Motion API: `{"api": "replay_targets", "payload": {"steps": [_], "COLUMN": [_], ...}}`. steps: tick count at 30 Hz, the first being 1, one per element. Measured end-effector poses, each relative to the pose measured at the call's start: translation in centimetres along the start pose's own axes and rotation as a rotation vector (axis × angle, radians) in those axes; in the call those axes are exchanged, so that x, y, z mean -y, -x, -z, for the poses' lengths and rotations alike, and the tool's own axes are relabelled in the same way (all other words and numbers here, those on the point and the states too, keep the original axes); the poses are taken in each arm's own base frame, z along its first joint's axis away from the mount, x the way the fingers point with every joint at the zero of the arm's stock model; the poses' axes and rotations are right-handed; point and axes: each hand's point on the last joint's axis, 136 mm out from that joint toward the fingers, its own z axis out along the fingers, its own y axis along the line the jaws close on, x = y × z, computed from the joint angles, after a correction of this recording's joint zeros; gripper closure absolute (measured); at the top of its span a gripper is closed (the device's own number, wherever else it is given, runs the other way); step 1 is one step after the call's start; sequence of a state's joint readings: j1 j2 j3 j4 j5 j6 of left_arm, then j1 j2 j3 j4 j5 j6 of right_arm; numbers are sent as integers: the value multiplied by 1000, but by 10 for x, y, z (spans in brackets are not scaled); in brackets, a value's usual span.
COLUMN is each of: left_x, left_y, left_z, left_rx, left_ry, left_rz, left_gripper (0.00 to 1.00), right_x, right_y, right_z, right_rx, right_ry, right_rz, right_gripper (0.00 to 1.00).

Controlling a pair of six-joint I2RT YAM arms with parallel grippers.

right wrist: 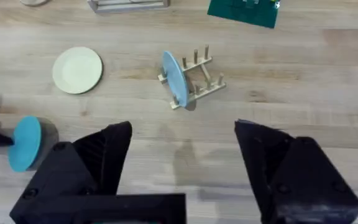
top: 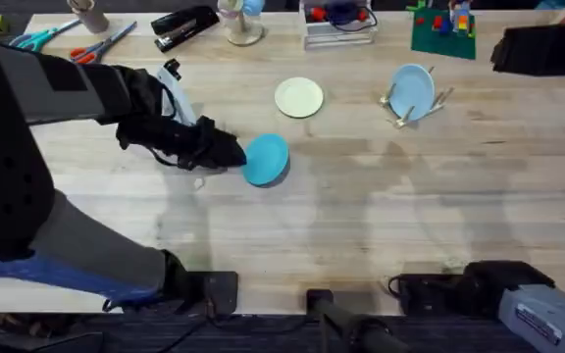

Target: Pick up the plates from the table one by one and place each into a slot on the dish rack.

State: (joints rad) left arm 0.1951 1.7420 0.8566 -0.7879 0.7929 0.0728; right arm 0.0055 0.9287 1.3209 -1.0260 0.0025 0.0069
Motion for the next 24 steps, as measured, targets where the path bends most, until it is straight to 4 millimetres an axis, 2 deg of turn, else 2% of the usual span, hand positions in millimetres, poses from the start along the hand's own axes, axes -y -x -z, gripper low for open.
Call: {"api": "replay_targets", "payload": {"steps": [16,19,24], "left_x": [0,0,0], "left_y": [1,3,5], "left_z": [0,0,0], "left_rx": [5,10,18], "left_ry": [0,-1,-3], "left_rz": [6,5,2], "left_gripper": [960,960,960], "right_x": [-1,-10,-38], "right_y": [0,-1,-2], "right_z": [0,-1,-13], "right_rx": [-1,-7,-69], "right_ry": [7,61,223], "right_rz": [0,-3,-91], "right_gripper": [8,8,7]}}
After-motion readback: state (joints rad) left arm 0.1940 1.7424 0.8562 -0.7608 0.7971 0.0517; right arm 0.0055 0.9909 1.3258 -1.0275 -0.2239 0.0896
